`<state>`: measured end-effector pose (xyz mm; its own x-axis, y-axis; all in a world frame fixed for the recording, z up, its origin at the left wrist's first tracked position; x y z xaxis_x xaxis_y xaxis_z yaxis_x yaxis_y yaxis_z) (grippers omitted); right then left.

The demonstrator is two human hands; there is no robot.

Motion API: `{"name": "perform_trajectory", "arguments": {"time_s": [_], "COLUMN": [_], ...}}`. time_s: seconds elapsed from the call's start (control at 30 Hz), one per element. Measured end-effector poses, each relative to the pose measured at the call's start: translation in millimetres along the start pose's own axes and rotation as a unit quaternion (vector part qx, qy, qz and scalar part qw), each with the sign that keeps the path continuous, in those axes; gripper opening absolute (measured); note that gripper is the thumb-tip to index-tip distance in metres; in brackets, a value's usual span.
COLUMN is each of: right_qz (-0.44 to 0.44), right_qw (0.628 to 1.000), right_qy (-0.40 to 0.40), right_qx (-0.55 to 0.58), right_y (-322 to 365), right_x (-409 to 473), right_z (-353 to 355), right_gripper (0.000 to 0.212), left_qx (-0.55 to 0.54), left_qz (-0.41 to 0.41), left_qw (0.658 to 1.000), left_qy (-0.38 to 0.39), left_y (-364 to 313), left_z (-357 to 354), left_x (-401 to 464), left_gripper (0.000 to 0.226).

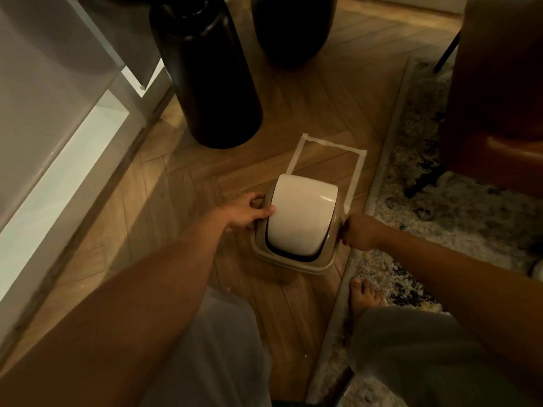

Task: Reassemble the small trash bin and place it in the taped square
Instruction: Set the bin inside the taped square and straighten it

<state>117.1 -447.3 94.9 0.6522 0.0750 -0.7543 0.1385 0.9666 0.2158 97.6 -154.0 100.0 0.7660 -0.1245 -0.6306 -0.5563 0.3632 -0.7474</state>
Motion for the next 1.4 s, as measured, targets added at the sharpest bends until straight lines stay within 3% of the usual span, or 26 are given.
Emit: {"name": "perform_trajectory", "arguments": {"time_s": [0.07,0.2,0.6,0.93,1.03,1.23,1.33,1.4], "right_qz": [0.0,-0.018,0.012,-0.015,-0.026,-0.027,-0.034,-0.026], "right_qw": [1.0,1.0,0.999,1.0,0.998,0.997,0.995,0.99], "right_qy": [0.009,-0.001,0.036,-0.002,-0.001,-0.009,-0.022,-0.05], "right_qx": [0.023,0.007,0.006,0.024,0.05,0.071,0.086,0.13], "right_y": [1,4,8,3,0,-6,-10,-8], "right_x": [-1,0,0,21,25,22,19,17], "right_z": [0,1,0,-13,-15,-13,-13,-9], "right_gripper": [0.031,0.025,0.027,0.024,0.014,0.03,0.051,0.049], "left_qx": [0.002,-0.009,-0.003,0.045,0.054,0.049,0.025,0.027], "left_qz": [0.018,0.043,0.048,0.015,0.001,0.001,-0.008,-0.02], "left_qw": [1.0,0.999,0.998,0.999,0.998,0.999,1.0,0.999], "left_qy": [0.002,0.022,0.032,0.023,0.02,0.017,0.013,0.001], "left_y": [1,3,1,8,10,9,9,6], "left_z": [2,3,2,-1,1,3,2,1], "left_x": [0,-4,-13,-10,-6,-6,-6,-5], "left_gripper": [0.095,0.083,0.082,0.087,0.088,0.091,0.087,0.085]}}
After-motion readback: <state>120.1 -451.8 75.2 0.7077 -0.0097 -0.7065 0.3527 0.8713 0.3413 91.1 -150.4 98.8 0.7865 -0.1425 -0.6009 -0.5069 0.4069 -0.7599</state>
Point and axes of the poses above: each hand's wrist, its own x-axis towards the middle knuckle, its own z-axis out of the back of the hand, y = z × x, the point moved 4 cm from there along x, towards the middle knuckle, and after that the axes turned 8 degrees about -z, right-handed, at the moved point
